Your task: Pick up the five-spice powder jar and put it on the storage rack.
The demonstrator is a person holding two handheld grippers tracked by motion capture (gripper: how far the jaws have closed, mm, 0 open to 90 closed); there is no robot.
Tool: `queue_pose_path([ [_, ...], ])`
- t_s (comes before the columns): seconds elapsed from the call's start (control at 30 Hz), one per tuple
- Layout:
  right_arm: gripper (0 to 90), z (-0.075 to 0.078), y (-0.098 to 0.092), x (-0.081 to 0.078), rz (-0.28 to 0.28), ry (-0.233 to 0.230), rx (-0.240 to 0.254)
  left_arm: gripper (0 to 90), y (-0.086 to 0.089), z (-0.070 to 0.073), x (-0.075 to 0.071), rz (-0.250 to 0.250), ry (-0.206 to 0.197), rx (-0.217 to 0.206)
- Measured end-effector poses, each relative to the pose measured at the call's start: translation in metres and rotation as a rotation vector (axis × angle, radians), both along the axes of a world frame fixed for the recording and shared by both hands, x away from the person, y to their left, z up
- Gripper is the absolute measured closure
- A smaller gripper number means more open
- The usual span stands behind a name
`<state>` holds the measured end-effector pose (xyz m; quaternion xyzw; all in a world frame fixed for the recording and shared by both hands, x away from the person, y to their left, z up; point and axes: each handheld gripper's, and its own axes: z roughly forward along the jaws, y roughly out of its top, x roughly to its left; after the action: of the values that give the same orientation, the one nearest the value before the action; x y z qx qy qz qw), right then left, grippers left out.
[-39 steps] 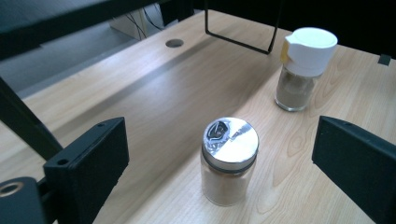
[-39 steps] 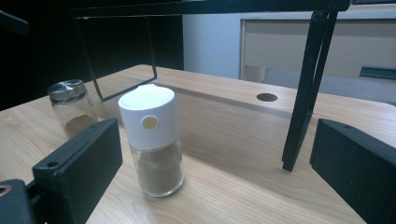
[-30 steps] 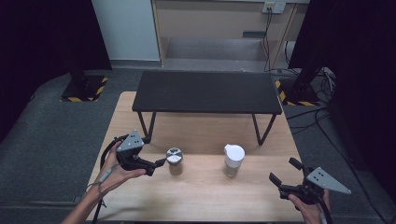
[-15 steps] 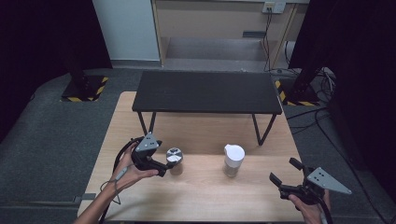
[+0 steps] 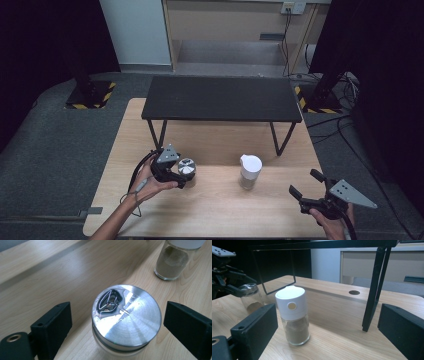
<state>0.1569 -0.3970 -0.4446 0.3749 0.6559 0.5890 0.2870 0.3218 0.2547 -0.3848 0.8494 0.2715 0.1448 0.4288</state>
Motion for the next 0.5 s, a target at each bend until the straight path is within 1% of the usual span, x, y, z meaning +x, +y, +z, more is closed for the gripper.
queue_pose_path([
  [0.1,3.1,0.000,0.000,0.000,0.000,-0.002,0.001,10.2,-0.001,-0.005,0.002,0.000,0.002,-0.014],
  [0.2,3.1,0.000,0.000,0.000,0.000,-0.002,0.000,13.7,-0.001,-0.008,0.002,-0.006,-0.004,-0.015],
  [0.23,3.1,0.000,0.000,0.000,0.000,-0.002,0.000,16.3,-0.002,-0.009,0.002,-0.010,-0.012,-0.016],
  [0.3,3.1,0.000,0.000,0.000,0.000,-0.002,0.000,25.4,-0.001,-0.011,0.002,-0.025,-0.025,-0.017],
  [0.33,3.1,0.000,0.000,0.000,-0.001,-0.002,0.000,29.1,0.000,-0.012,0.002,-0.038,-0.028,-0.025],
  [0.37,3.1,0.000,0.000,0.000,-0.001,-0.001,0.000,32.1,-0.002,-0.012,0.001,-0.038,-0.036,-0.019],
  [0.5,3.1,0.000,-0.001,0.000,-0.001,-0.002,0.001,32.8,-0.001,-0.012,0.001,-0.040,-0.038,-0.020],
])
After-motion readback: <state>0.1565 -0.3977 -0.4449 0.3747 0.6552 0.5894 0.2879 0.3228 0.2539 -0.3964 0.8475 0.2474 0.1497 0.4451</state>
